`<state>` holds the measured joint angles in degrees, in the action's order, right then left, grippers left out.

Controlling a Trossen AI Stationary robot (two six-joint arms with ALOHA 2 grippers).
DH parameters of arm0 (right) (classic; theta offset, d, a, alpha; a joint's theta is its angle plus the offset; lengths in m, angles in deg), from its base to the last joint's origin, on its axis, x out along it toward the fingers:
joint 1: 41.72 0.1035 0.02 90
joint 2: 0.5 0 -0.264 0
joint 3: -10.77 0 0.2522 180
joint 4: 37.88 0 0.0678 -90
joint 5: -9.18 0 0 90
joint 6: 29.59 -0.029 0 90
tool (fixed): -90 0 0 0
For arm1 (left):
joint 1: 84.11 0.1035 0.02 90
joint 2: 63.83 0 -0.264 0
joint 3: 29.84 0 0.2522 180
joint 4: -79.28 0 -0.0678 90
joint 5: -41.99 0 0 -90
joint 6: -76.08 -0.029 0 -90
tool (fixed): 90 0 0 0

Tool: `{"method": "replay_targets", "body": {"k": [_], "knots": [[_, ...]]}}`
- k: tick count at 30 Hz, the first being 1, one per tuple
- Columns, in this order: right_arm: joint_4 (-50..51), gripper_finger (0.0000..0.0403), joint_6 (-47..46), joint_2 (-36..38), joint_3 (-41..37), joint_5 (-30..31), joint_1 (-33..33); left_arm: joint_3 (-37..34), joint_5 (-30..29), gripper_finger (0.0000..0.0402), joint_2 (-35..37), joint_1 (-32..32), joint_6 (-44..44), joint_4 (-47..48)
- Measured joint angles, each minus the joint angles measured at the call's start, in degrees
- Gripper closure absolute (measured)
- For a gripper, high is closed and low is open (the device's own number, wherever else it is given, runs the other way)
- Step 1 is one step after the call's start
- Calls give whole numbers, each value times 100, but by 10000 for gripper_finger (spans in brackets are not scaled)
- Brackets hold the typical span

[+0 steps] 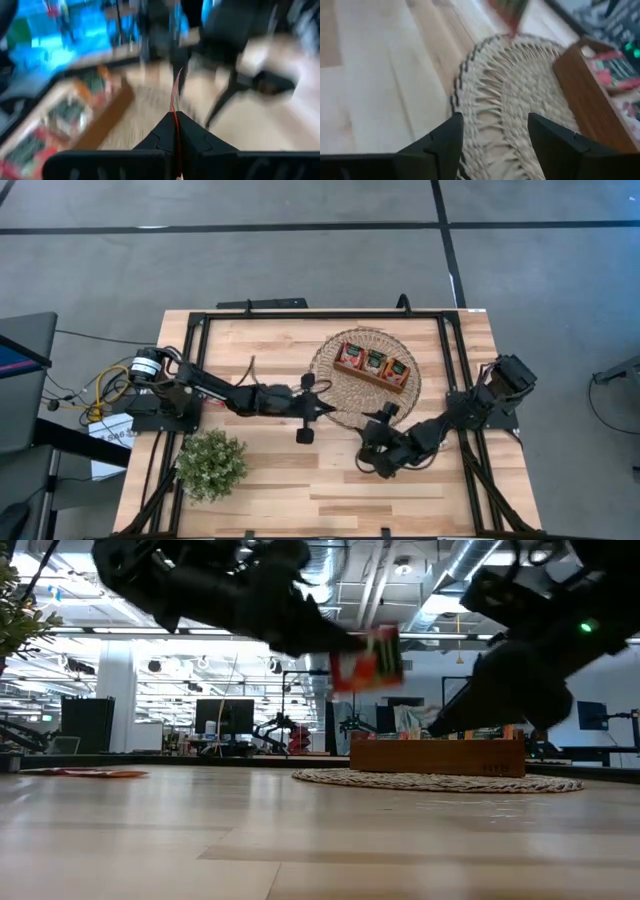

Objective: Pick & Place Tea
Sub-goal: Put the red tea bag into the left section of the wooden organizer

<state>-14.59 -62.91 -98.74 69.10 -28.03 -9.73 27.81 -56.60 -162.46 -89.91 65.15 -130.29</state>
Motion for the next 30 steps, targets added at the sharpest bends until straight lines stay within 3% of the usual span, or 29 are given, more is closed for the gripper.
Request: {"method": "replay_targets", "body": {"k": [6, 10, 14, 19, 24, 30], "knots": [[-3315, 203, 1816, 0, -665, 603, 140, -416, 1190, 401, 4, 112, 534, -2032], [-5785, 225, 3397, 0, -884, 579, 88, -456, 1609, 401, 4, 19, 761, -2549], [-7389, 248, 4531, 2, -926, 106, 55, -454, 1625, 401, 2, -106, 736, -2614], [-7854, 298, 4830, 2, -926, -277, 66, -454, 1540, 401, 2, -162, 645, -2620], [-7684, 386, 4838, 2, -926, -181, 90, -454, 1340, 401, 2, -170, 606, -2535], [-7005, 400, 4621, 89, -924, 587, 181, -447, 587, 393, 65, -170, 349, -1881]]}}
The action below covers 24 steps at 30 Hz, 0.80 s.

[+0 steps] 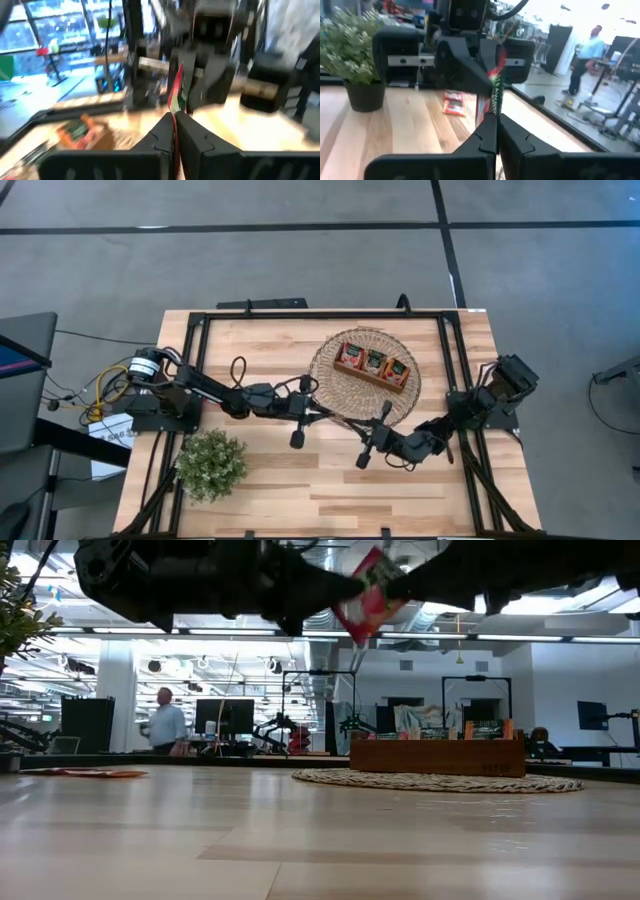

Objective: Pick & Place Tea
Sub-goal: Put the red tea bag into the left section of the wooden organizer

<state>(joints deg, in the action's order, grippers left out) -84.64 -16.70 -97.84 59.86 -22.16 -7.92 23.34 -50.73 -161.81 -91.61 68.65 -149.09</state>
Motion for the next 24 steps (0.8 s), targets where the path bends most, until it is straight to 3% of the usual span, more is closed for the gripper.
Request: {"method": "replay_targets", "body": {"k": [2, 5, 9, 12, 16, 24], "knots": [[687, 400, -437, 196, 44, 18, -19, 3, -105, 378, 116, 2, -228, 505], [2519, 402, -1482, 574, 292, -92, -139, 177, -444, 346, 367, 0, -281, 1639], [5053, 402, -3059, 835, 855, -722, -470, 600, -1025, 298, 501, -2, -477, 2892], [6003, 402, -3606, 805, 1176, -1403, -713, 771, -1059, 267, 448, -81, -627, 2939], [6167, 403, -3581, 595, 1297, -1716, -846, 805, -1067, 244, 418, -187, -987, 2959], [5979, 403, -3443, 631, 1316, -1785, -825, 816, -1064, 244, 313, -149, -999, 3107]]}}
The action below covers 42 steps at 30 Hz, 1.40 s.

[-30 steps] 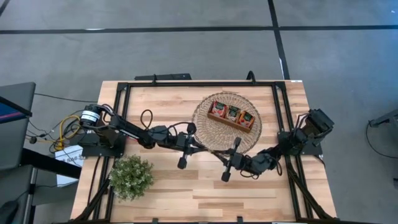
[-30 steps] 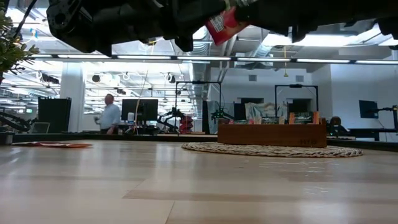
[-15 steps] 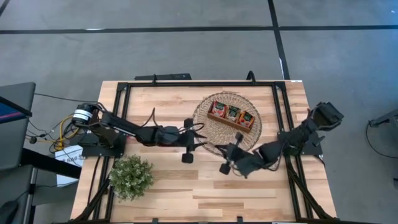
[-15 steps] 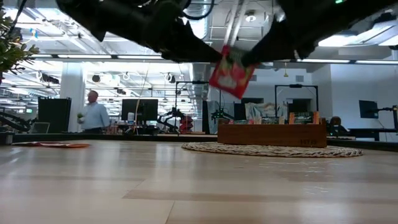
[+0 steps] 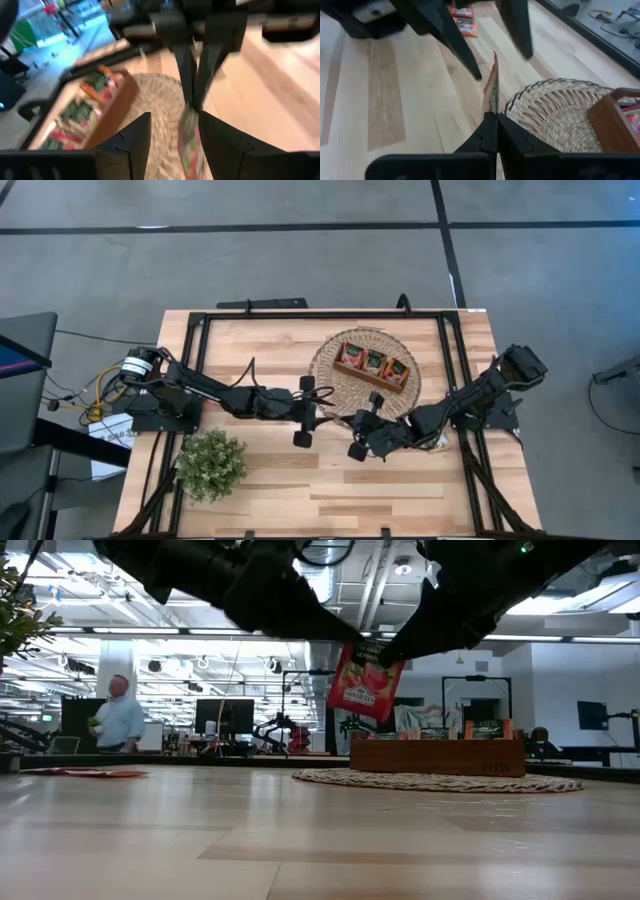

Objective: Pick & Place Tea
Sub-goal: Put the red tea bag into the left section of the wooden organizer

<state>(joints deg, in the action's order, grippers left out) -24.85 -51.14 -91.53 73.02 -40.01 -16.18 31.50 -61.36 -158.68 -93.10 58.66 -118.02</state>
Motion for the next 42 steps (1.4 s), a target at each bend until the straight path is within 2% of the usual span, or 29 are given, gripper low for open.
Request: {"method": "replay_targets", "body": {"k": [8, 17, 20, 22, 27, 31, 35, 38, 42], "knots": [[-124, 403, 145, -15, -2, -55, -17, 15, 278, 276, -367, 13, -159, -296], [-142, 403, 206, -15, -2, -44, -7, 12, 280, 393, -367, 37, -126, -503], [-66, 403, 206, -10, 0, -48, -7, 12, 285, 400, -367, 41, 78, -493], [357, 397, 117, 103, 2, -47, 24, 12, 255, 401, -367, 86, 112, -507], [2091, 352, -1153, 751, 0, 37, 150, 12, 203, 401, -367, 416, 109, -762], [3059, 318, -2074, 1154, -2, 367, 356, 12, 469, 401, -367, 910, -58, -1261], [3154, 301, -2241, 1241, 0, 721, 594, 48, 1570, 401, -490, 1554, -251, -1849], [3135, 298, -2242, 1208, 1, 889, 684, 313, 1729, 401, -931, 1936, -277, -2034], [3124, 301, -2218, 1187, -2, 885, 661, 1067, 1755, 401, -1759, 2234, -274, -1836]]}}
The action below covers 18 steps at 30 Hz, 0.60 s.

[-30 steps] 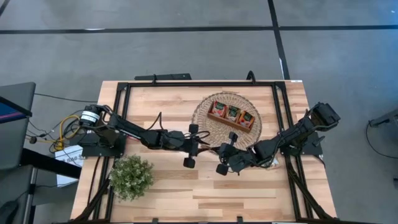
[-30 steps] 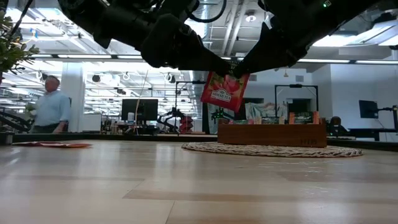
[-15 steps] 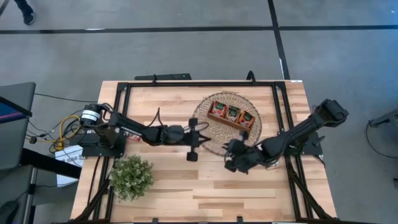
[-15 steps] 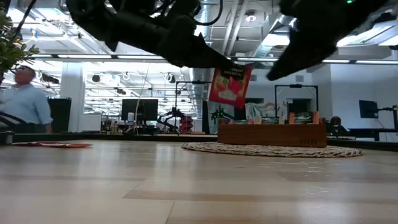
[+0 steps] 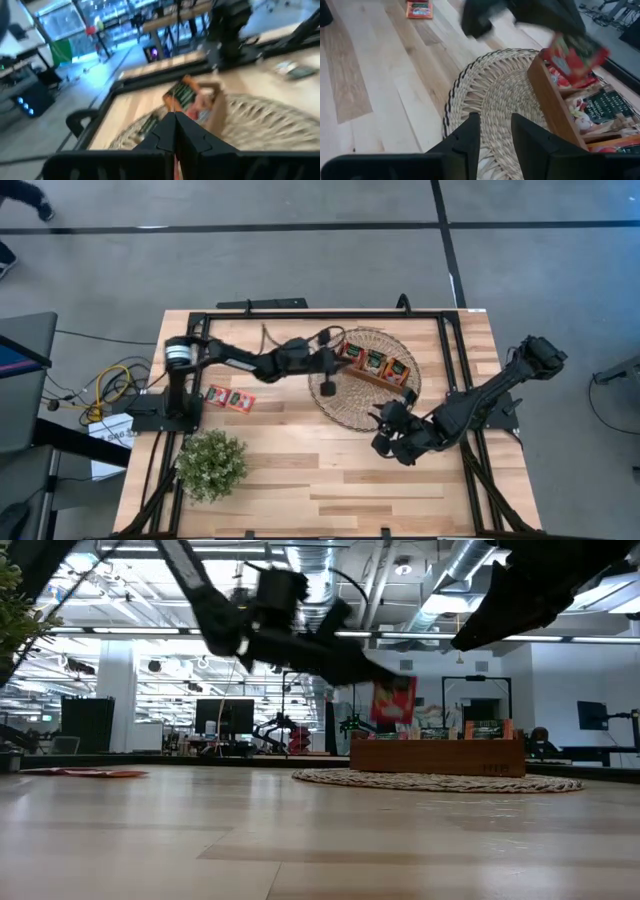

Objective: Pick & Place Tea
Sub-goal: Put the red tea bag into the left section of the wooden organizer

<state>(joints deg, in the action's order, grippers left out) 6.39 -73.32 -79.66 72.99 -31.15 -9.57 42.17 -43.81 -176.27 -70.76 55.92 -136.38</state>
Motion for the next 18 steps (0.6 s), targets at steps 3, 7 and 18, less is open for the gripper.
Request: {"method": "replay_targets", "body": {"k": [3, 7, 18], "knots": [[-2, 301, 4, 0, 0, -2, -3, 518, -157, 401, -418, 61, -10, 337], [-3, 301, 4, 0, 0, -16, 43, 928, -488, 401, -479, 63, -313, 1186], [-76, 301, -130, 0, 0, -18, 344, 1048, -1043, 401, -339, 115, -920, 2191]]}}
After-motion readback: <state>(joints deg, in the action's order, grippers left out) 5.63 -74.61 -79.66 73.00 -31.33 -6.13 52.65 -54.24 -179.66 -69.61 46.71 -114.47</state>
